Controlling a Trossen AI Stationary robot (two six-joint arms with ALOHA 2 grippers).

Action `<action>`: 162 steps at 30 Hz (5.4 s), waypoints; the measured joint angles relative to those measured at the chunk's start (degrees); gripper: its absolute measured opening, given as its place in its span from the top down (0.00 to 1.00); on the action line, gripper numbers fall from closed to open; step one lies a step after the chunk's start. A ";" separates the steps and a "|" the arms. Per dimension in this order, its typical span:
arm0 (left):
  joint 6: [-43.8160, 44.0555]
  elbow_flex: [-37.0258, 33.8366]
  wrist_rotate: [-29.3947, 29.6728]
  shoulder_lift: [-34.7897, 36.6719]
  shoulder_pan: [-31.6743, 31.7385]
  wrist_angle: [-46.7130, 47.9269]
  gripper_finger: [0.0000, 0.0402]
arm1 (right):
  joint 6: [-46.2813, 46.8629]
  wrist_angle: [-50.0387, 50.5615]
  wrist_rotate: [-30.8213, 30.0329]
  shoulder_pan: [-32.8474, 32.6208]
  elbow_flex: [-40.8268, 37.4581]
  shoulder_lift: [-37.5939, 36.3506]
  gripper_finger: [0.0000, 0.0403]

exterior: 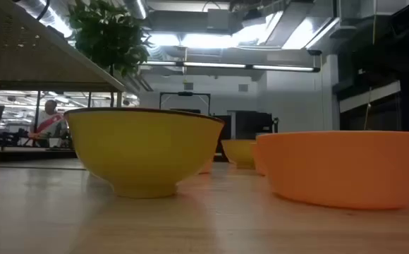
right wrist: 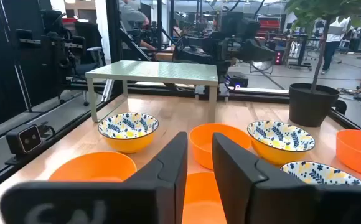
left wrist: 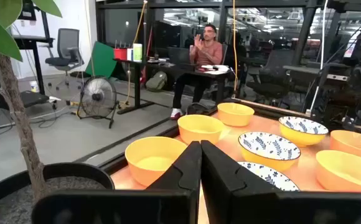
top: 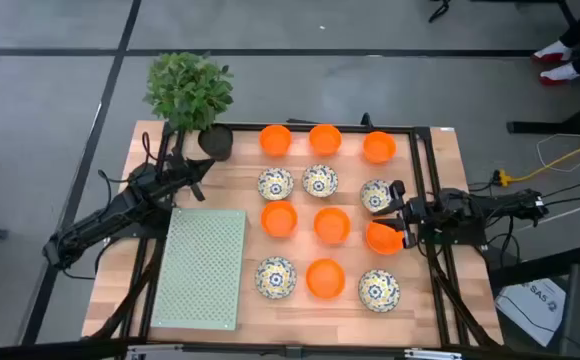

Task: Pick & Place Mini bowls

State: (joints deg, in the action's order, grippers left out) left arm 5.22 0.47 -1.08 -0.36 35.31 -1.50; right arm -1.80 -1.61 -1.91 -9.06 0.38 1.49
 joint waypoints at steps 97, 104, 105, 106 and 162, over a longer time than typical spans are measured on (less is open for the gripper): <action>0.02 0.01 -0.02 0.00 -0.01 0.00 0.99 | 13.03 31.71 -0.98 35.04 79.91 75.28 0.81; 0.00 0.01 -0.02 0.00 -0.01 0.00 0.99 | 2.14 36.63 -1.19 42.10 79.89 75.26 0.81; 0.01 0.01 -0.02 0.00 -0.02 0.00 0.99 | 0.10 37.46 -1.21 42.88 79.89 75.26 0.81; 0.01 0.01 -0.02 0.00 -0.02 0.00 0.99 | -1.71 38.30 -1.18 43.69 79.87 75.26 0.81; 0.02 0.01 -0.02 0.00 -0.02 0.00 0.99 | 6.24 50.91 -4.58 51.55 61.53 88.75 0.42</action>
State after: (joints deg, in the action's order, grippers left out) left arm 5.23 0.48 -1.10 -0.36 35.29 -1.50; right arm 4.44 49.30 -6.49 42.49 61.91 90.24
